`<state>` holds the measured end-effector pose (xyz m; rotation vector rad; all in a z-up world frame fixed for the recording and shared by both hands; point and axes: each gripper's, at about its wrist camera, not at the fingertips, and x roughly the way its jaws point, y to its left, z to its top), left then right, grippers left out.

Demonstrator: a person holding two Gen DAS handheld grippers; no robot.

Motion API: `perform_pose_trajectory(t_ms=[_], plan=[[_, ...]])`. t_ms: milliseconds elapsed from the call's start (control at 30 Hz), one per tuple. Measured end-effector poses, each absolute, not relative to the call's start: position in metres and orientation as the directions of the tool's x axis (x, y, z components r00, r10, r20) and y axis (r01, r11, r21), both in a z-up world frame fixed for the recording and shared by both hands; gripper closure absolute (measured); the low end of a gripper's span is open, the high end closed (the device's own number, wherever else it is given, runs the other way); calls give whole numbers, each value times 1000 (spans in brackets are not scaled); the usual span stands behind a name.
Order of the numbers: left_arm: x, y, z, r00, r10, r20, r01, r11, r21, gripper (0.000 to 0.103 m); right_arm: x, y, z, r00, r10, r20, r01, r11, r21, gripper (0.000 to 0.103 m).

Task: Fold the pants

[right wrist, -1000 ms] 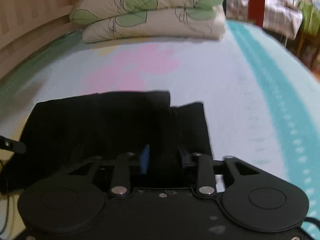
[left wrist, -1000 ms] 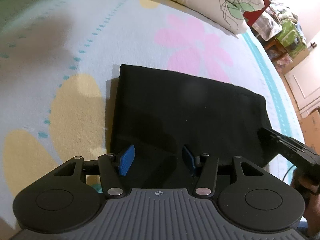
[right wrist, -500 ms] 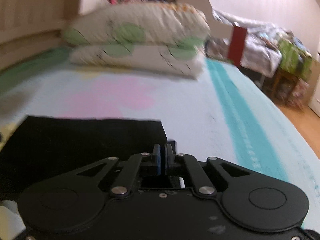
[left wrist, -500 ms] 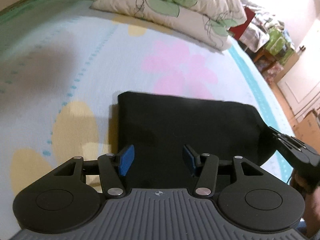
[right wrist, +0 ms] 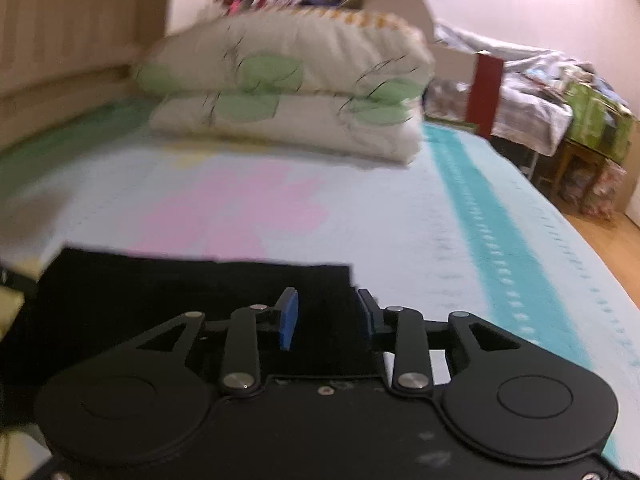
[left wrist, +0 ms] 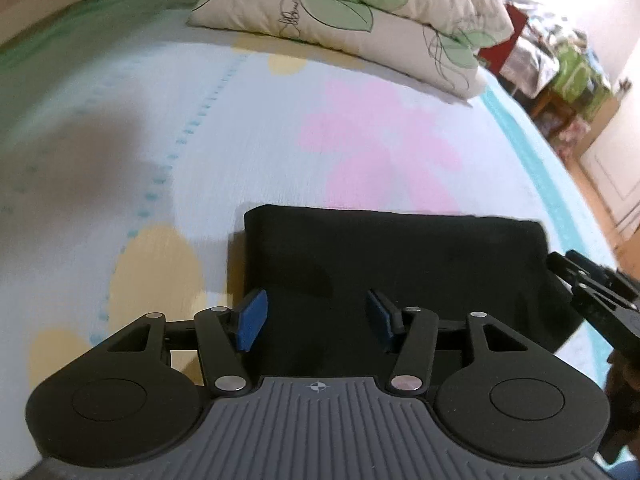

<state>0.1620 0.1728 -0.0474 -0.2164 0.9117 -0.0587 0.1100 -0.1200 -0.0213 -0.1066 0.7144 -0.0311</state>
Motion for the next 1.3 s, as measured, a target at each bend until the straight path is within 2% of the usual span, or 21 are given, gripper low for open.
perform_pose_trajectory(t_ms=[100,167,300,500,633,767,1000,1167,1300], plan=[[172,169,-72,550,-132,-825,-42,982,-185,49,120,-110,-46,680,-132,-721,-40,975,-217,67],[171,159,-74,562,-110,-820,21,993,-119,48,120,-112,-58,682,-166,-712,-29,967,-253,63],[168,154,-72,557,-84,-827,16,996,-90,48,121,-129,-54,666,-138,-733,27,987,-160,63],[163,152,-69,547,-63,-835,-15,996,-86,47,126,-134,-54,665,-126,-736,48,991,-126,62],[158,157,-69,523,-39,-852,-58,995,-82,43,125,-137,-53,657,-113,-745,74,994,-85,60],[152,170,-73,494,-90,-865,-123,978,-172,43,113,-135,-53,656,-112,-746,77,994,-81,58],[134,164,-73,459,-76,-885,-113,983,-143,39,112,-141,-52,646,-102,-757,93,994,-55,55],[101,161,-75,389,-122,-913,-154,969,-195,39,109,-143,-49,637,-93,-765,112,993,-28,54],[64,136,-76,296,-109,-949,-25,992,-121,39,107,-145,-48,627,-82,-774,130,992,1,54]])
